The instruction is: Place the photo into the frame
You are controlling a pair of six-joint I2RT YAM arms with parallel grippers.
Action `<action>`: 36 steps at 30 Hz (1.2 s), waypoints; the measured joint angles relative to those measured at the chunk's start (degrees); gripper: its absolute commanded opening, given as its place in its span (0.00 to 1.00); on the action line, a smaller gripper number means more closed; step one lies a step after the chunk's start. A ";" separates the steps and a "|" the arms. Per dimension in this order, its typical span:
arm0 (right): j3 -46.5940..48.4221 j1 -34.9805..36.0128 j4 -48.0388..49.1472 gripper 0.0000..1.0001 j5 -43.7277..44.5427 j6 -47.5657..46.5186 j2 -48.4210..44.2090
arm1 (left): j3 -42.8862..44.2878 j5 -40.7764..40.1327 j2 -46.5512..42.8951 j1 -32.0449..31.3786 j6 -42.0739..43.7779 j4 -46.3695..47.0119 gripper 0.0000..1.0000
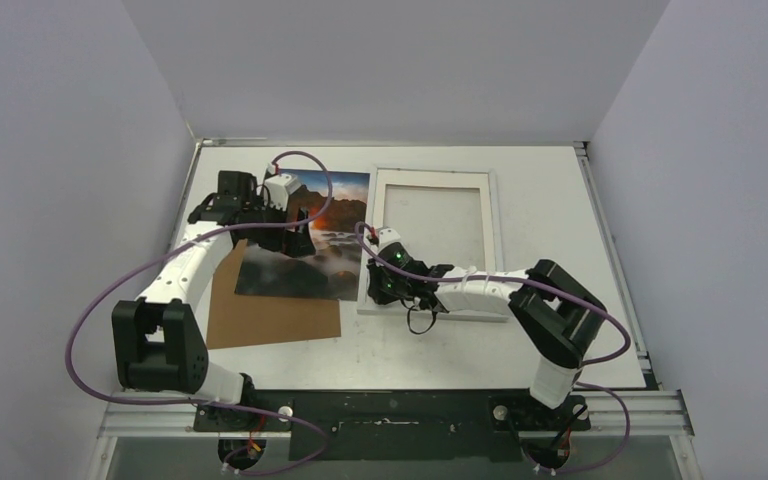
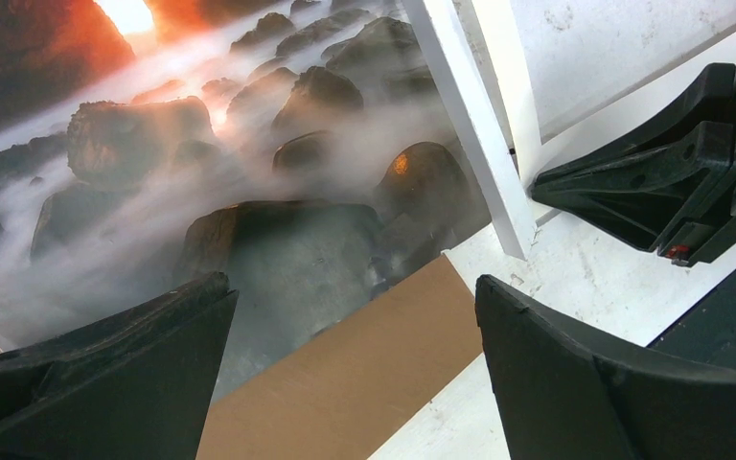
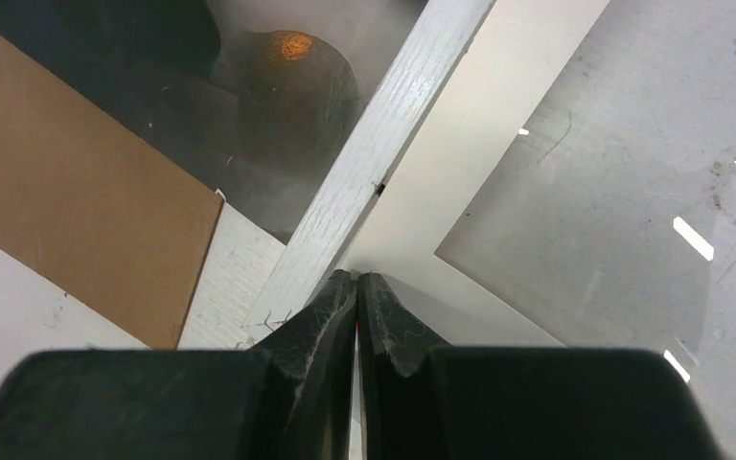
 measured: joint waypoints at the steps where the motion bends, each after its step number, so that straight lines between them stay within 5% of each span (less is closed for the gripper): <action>1: -0.11 -0.11 0.07 0.05 -0.09 0.00 -0.09 | 0.57 -0.04 0.17 0.00 0.22 -0.52 0.97; 22: -4.04 -4.76 -1.16 0.05 -2.86 -1.64 -3.80 | 8.70 -2.95 7.39 0.17 5.01 -11.32 0.96; 36: 3.76 -8.17 -7.41 0.07 -9.07 -4.48 -10.12 | 13.25 -4.52 10.47 0.94 5.73 -16.09 0.97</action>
